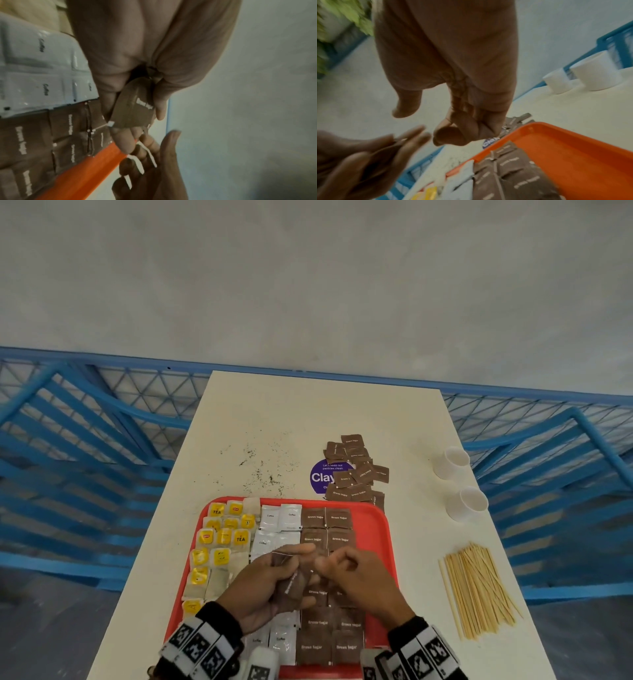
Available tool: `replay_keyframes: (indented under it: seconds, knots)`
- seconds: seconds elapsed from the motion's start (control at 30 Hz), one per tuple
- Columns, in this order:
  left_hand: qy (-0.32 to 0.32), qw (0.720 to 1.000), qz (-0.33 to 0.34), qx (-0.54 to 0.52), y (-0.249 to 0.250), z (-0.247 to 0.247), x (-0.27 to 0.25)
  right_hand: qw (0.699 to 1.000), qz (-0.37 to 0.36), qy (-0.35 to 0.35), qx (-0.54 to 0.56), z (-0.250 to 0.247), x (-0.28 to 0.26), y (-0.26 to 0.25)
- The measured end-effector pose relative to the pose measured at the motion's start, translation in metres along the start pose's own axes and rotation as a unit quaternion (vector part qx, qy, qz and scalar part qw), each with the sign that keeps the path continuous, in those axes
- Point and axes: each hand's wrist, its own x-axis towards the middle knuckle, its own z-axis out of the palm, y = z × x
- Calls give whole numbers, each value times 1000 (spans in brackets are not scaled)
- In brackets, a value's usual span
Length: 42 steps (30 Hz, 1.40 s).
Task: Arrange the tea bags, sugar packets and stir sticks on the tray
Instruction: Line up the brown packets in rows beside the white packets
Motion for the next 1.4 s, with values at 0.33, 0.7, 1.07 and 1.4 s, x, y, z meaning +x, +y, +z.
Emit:
replay_keyframes:
  seconds: [0.33,0.7,1.07,1.4]
  knots:
    - [-21,997,15,70,10,13,-14,992,-49,85,82,9,-21,-20]
    - [-12,967,128,221,15,-3,-28,967,-33,34,252,20,-35,-14]
    - [-21,968,146,201,23,-2,-32,940,16,31,341,22,-28,-26]
    - [20,972,155,176,32,7,-28,975,-47,119,183,3,-25,-37]
